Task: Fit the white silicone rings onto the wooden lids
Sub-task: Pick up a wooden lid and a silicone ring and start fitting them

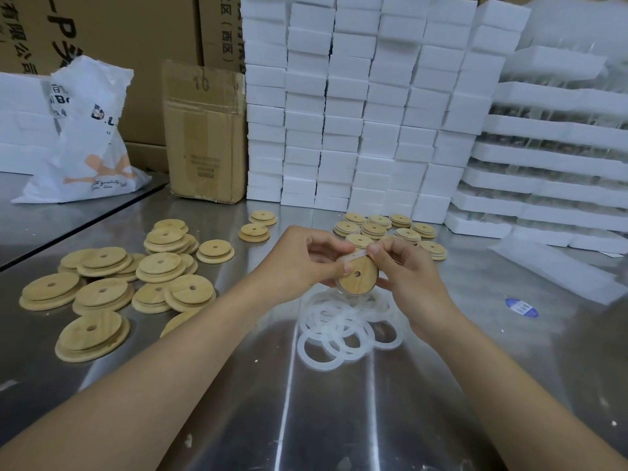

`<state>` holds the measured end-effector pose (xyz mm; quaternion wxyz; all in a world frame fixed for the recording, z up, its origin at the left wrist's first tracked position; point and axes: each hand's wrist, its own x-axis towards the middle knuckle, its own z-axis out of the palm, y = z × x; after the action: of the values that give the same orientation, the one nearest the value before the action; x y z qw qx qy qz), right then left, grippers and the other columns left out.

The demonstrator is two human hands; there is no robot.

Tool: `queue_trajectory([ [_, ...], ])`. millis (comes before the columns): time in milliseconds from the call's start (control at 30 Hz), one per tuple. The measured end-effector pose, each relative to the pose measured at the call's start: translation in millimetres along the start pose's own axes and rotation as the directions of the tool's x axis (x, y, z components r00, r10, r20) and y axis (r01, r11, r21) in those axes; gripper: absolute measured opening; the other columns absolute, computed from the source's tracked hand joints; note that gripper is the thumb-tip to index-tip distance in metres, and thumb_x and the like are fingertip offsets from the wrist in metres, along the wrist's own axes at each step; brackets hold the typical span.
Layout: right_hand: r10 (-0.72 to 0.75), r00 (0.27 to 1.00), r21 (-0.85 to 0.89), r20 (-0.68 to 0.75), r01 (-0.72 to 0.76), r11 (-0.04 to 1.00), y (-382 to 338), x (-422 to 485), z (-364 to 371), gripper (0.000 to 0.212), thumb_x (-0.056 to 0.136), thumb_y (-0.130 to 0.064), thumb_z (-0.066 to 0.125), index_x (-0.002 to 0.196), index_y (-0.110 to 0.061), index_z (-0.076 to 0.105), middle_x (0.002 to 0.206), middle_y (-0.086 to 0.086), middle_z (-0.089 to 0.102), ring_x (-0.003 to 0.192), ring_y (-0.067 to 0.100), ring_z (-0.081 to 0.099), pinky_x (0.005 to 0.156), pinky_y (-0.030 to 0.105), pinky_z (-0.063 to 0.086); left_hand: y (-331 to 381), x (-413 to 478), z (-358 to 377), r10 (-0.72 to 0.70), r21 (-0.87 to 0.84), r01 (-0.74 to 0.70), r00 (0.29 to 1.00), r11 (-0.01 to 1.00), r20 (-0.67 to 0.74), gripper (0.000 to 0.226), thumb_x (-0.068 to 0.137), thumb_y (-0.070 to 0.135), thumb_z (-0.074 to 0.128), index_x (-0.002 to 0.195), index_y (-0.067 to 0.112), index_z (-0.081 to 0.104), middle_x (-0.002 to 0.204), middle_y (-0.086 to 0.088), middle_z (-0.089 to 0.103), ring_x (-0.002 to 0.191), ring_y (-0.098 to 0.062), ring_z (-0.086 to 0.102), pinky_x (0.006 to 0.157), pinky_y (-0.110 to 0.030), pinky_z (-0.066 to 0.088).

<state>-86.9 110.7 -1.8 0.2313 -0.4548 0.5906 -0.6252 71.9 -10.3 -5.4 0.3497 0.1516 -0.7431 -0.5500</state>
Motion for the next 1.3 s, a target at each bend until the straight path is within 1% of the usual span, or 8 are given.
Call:
queue_trajectory([
  [133, 0.001, 1.0, 0.047, -0.03, 0.0, 0.999, -1.2, -3.3, 3.7, 0.021, 0.108, -0.017, 0.058, 0.099, -0.003, 0.07, 0.097, 0.022, 0.073, 0.088, 0.025, 0.07, 0.09, 0.049, 0.061, -0.3, 0.6, -0.9, 0.019, -0.007, -0.019, 1.0, 1.0, 0.021, 0.024, 0.087, 0.0, 0.086, 0.108, 0.011, 0.081, 0.094, -0.006, 0.084, 0.088, -0.02, 0.082, 0.072, -0.027, 0.065],
  [300, 0.023, 1.0, 0.063, -0.014, -0.022, 0.998, -1.2, -5.0, 5.8, 0.018, 0.106, -0.018, 0.062, 0.098, -0.005, 0.072, 0.097, 0.014, 0.076, 0.087, 0.019, 0.073, 0.077, 0.034, 0.063, 0.6, 0.1, -4.1, 0.056, 0.056, -0.057, 0.998, 0.997, 0.021, 0.025, 0.087, 0.001, 0.086, 0.102, 0.021, 0.083, 0.094, 0.0, 0.084, 0.089, -0.017, 0.081, 0.074, -0.027, 0.064],
  [433, 0.031, 0.998, 0.011, 0.062, -0.032, 0.999, -3.6, -1.5, -2.8, 0.014, 0.102, -0.029, 0.067, 0.096, -0.018, 0.075, 0.101, 0.004, 0.081, 0.096, 0.014, 0.076, 0.078, 0.03, 0.058, 1.7, -0.5, -8.3, 0.066, 0.044, -0.064, 0.997, 0.997, -0.045, 0.018, 0.089, 0.0, 0.085, 0.104, 0.01, 0.084, 0.095, -0.001, 0.084, 0.086, -0.022, 0.082, 0.074, -0.029, 0.065],
  [567, 0.02, 0.993, 0.041, 0.112, -0.025, 0.999, -4.2, 0.3, -9.3, 0.009, 0.092, -0.023, 0.081, 0.091, -0.027, 0.072, 0.105, 0.006, 0.08, 0.096, 0.017, 0.077, 0.081, 0.033, 0.061, 3.8, -1.2, -5.7, 0.054, 0.043, -0.051, 0.995, 0.998, -0.079, 0.019, 0.09, 0.004, 0.085, 0.108, 0.004, 0.081, 0.102, -0.007, 0.083, 0.09, -0.031, 0.081, 0.078, -0.035, 0.067],
  [733, -0.057, 0.994, -0.015, 0.091, 0.058, 0.998, -2.5, 2.6, -12.4, 0.015, 0.089, -0.014, 0.083, 0.095, -0.021, 0.071, 0.099, 0.002, 0.08, 0.087, 0.013, 0.074, 0.072, 0.027, 0.057, 5.0, -1.1, -3.2, 0.015, 0.055, -0.009, 0.994, 0.998, -0.108, 0.007, 0.092, 0.008, 0.084, 0.099, 0.008, 0.082, 0.096, -0.005, 0.083, 0.091, -0.03, 0.081, 0.085, -0.047, 0.067],
  [933, -0.119, 0.982, -0.05, 0.145, 0.128, 0.991, 0.7, 4.3, -11.8, 0.016, 0.089, 0.0, 0.08, 0.1, -0.003, 0.069, 0.086, -0.012, 0.074, 0.074, 0.01, 0.073, 0.065, 0.016, 0.053, 5.1, -0.9, -3.0, -0.041, 0.106, 0.055, 0.991, 0.993, -0.13, 0.002, 0.097, 0.012, 0.079, 0.095, 0.012, 0.08, 0.093, -0.003, 0.083, 0.094, -0.03, 0.08, 0.085, -0.05, 0.067],
  [1133, -0.144, 0.981, -0.116, 0.126, 0.159, 0.98, 5.0, 5.6, -11.0, 0.019, 0.087, 0.002, 0.082, 0.096, -0.009, 0.07, 0.091, -0.008, 0.071, 0.084, 0.02, 0.074, 0.085, 0.035, 0.062, 2.9, -1.2, -1.2, -0.074, 0.16, 0.094, 0.989, 0.983, -0.126, 0.004, 0.097, 0.015, 0.079, 0.093, 0.016, 0.08, 0.093, 0.002, 0.083, 0.087, -0.014, 0.077, 0.078, -0.036, 0.065],
  [1300, -0.162, 0.977, -0.165, 0.141, 0.185, 0.969, 7.7, 6.9, -12.0, 0.019, 0.086, -0.001, 0.083, 0.095, -0.011, 0.07, 0.094, -0.006, 0.071, 0.087, 0.018, 0.073, 0.086, 0.033, 0.061, -0.2, -2.7, -0.1, -0.061, 0.174, 0.08, 0.992, 0.981, -0.112, 0.007, 0.097, 0.012, 0.079, 0.092, 0.017, 0.079, 0.093, 0.003, 0.082, 0.085, -0.017, 0.073, 0.08, -0.037, 0.062],
])
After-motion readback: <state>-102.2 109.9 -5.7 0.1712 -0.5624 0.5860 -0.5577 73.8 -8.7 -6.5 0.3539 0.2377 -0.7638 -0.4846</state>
